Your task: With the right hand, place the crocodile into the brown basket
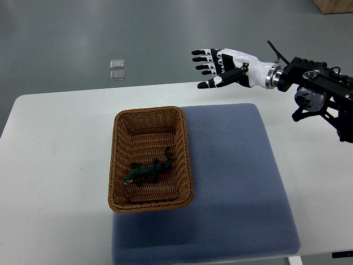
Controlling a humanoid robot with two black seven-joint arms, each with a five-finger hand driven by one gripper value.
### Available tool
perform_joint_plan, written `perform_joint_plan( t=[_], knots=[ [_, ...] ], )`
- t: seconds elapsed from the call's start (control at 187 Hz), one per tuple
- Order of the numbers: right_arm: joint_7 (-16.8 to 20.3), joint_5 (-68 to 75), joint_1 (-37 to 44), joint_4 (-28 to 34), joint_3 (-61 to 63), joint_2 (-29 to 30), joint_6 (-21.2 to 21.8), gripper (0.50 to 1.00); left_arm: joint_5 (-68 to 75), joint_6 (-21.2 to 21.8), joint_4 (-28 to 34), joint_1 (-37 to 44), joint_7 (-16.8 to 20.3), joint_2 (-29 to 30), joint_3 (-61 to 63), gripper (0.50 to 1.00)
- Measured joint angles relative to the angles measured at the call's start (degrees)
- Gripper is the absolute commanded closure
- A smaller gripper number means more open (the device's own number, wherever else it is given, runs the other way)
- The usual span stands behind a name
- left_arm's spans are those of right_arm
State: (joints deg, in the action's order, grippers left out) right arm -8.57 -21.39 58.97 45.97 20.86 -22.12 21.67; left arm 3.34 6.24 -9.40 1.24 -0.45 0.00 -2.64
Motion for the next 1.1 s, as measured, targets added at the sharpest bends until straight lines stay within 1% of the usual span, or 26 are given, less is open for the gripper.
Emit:
perform_joint_plan(
  t=[0.123, 0.208, 0.475, 0.758, 0.945, 1.099],
  knots=[
    [2.6, 11.1, -2.4, -2.1, 1.0, -0.7, 0.1, 0.57, 0.0, 0.0, 0.0, 0.0, 0.0, 0.0, 0.0, 0.5],
    [3.7, 17.9, -3.0, -3.5, 1.1, -0.5, -0.3, 0.57, 0.0, 0.0, 0.0, 0.0, 0.0, 0.0, 0.0, 0.5],
    [3.8, 30.9, -5.1, -7.2, 1.2, 0.3, -0.7, 0.57, 0.0, 0.0, 0.0, 0.0, 0.0, 0.0, 0.0, 0.5],
    [3.3, 32.9, -7.7, -7.9, 1.2, 1.1, -0.6, 0.57, 0.0, 0.0, 0.0, 0.0, 0.0, 0.0, 0.0, 0.5],
    [3.2, 32.8, -8.6, -10.9, 1.2, 3.2, -0.3, 0.57, 0.0, 0.0, 0.0, 0.0, 0.0, 0.0, 0.0, 0.5],
    [3.2, 32.3, -8.7, -11.5, 1.2, 4.0, -0.1, 0.57, 0.0, 0.0, 0.0, 0.0, 0.0, 0.0, 0.0, 0.5]
  ],
)
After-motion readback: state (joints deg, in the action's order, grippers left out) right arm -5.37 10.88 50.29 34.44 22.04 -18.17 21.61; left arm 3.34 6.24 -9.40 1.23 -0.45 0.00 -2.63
